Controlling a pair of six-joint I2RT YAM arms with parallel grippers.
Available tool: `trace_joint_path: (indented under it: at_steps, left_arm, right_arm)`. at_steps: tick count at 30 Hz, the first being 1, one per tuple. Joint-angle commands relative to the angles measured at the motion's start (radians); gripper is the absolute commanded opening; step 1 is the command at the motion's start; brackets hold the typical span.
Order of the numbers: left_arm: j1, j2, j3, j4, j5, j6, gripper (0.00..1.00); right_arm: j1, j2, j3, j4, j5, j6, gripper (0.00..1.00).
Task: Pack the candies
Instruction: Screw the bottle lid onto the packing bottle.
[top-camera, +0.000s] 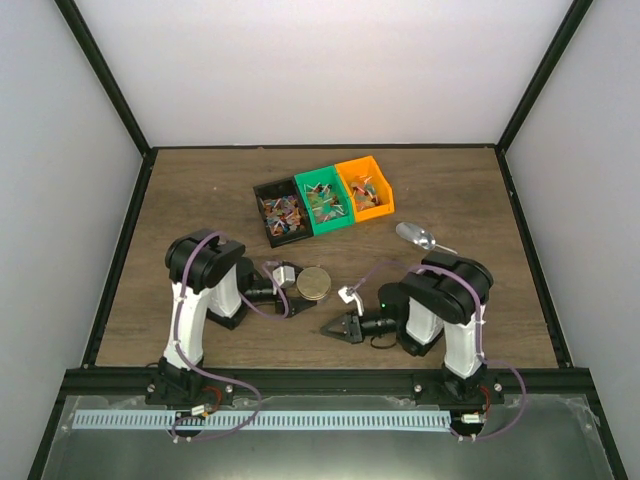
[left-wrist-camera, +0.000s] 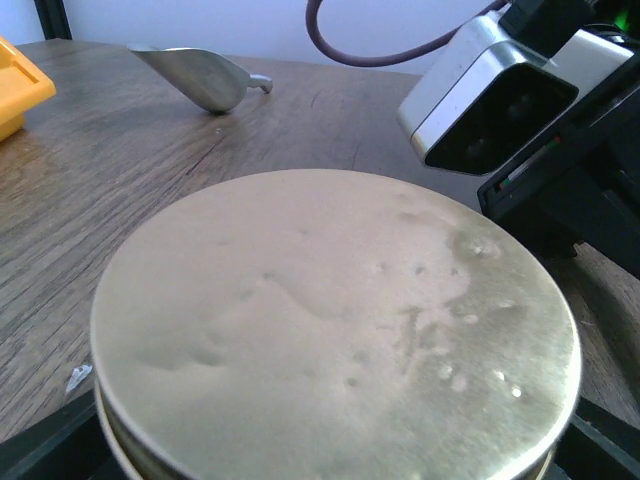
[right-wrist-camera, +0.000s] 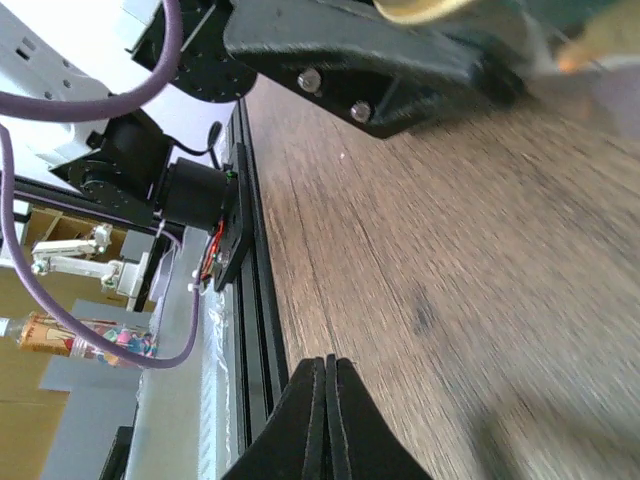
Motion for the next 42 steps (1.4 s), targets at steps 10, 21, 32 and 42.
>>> trace_joint_path:
  at_steps: [10, 21, 32, 42]
  left_arm:
    - [0.000, 0.211, -0.114, 0.211, -0.109, -0.151, 0.85]
    - [0.002, 0.250, -0.088, 0.211, -0.070, -0.134, 0.85]
    - [0.020, 0.253, -0.093, 0.210, -0.058, -0.125, 0.85]
    - [0.026, 0.253, -0.088, 0.211, -0.061, -0.133, 0.85]
  right_arm:
    - [-0.148, -0.233, -0.011, -0.209, 0.048, -0.013, 0.18]
    - [-0.158, -0.315, 0.308, -0.769, 0.257, -0.260, 0.16]
    - [-0.176, -0.223, 0.461, -0.877, 0.267, -0.371, 0.18]
    - [-0.201, -0.159, 0.397, -0.714, 0.046, -0.314, 0.09]
